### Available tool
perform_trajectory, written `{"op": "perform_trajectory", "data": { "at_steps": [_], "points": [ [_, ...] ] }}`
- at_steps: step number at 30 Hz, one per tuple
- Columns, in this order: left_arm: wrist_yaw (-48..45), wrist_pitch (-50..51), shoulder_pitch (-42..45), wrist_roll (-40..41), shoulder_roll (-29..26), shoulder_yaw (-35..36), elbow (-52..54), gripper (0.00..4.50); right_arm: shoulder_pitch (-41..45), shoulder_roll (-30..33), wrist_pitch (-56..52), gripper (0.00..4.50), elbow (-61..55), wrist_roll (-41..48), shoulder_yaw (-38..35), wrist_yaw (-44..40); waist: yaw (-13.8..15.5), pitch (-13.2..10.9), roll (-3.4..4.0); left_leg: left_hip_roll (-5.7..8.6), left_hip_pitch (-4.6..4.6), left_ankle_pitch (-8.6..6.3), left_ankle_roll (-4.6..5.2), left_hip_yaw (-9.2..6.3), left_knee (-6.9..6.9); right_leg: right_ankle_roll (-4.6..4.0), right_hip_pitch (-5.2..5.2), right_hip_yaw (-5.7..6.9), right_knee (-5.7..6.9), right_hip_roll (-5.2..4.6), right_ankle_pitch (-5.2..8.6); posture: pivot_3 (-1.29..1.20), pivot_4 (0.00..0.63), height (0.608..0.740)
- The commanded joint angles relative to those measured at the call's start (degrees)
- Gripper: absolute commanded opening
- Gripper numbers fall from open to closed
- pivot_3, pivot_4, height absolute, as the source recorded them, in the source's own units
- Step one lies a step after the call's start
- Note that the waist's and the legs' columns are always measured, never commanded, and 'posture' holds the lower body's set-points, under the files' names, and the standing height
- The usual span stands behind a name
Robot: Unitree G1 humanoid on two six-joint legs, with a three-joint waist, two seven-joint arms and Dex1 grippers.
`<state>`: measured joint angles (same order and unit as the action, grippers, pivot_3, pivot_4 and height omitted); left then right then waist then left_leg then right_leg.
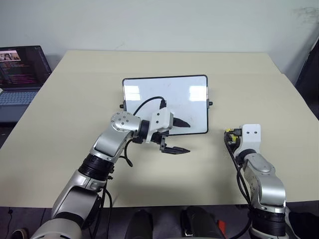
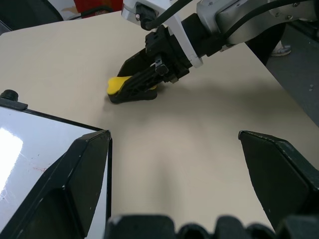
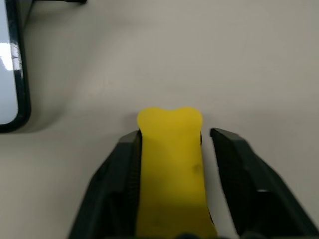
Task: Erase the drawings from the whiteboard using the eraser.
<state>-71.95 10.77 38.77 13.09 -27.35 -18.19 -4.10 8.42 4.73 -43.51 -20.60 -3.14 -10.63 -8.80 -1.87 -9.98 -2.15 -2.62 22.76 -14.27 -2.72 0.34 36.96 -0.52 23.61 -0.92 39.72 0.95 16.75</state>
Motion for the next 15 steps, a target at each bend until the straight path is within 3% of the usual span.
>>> {"op": "perform_trajectory", "data": {
  "at_steps": [1, 4, 7, 13, 15],
  "points": [
    [0.35, -0.88, -0.08, -0.52, -0.45, 0.59, 1.83, 4.5, 1.23, 0.91, 2.53, 3.38, 0.0, 1.69, -1.44, 0.76, 0.0, 0.0, 0.0, 0.0, 0.0, 0.0, 0.0, 0.0, 0.0, 0.0, 0.0, 0.0, 0.01, 0.0, 0.0, 0.0, 0.15, 0.74],
    [1.23, -0.9, -0.78, -0.78, -0.77, 1.24, 2.11, 4.5, 1.51, 0.81, 3.77, 4.47, -0.31, 2.9, -1.66, 1.06, -0.01, 0.0, 0.0, -0.01, -0.01, 0.0, 0.0, 0.0, 0.0, 0.01, 0.0, 0.01, 0.02, 0.0, 0.0, 0.0, 0.15, 0.74],
    [4.27, 0.55, -2.67, -0.18, -1.75, 3.93, 3.54, 4.5, 1.26, 1.0, 4.52, 4.47, -4.03, 5.09, -1.34, -0.04, -0.04, 0.0, 0.0, -0.02, -0.02, 0.0, 0.0, -0.03, 0.0, 0.01, 0.0, -0.01, 0.02, 0.0, 0.01, 0.0, 0.15, 0.74],
    [23.13, 16.93, -14.5, 9.89, -0.61, 22.7, 18.09, 4.5, -6.27, 2.46, 6.14, 4.47, -19.71, 12.88, 0.15, -6.48, -0.13, -0.01, 0.04, -0.16, 0.03, -0.02, 0.01, -0.21, -0.02, 0.01, 0.04, 0.04, 0.01, -0.05, 0.01, 0.0, 0.15, 0.74],
    [27.89, 19.82, -16.78, 10.65, 0.41, 24.94, 21.57, 4.5, -7.77, 3.73, 7.01, 4.47, -20.93, 15.05, -1.1, -8.06, 0.04, -0.01, 0.04, -0.32, 0.02, -0.06, 0.0, -0.24, -0.02, 0.01, 0.02, 0.05, 0.02, -0.1, 0.01, 0.0, 0.15, 0.74]
  ]
}}
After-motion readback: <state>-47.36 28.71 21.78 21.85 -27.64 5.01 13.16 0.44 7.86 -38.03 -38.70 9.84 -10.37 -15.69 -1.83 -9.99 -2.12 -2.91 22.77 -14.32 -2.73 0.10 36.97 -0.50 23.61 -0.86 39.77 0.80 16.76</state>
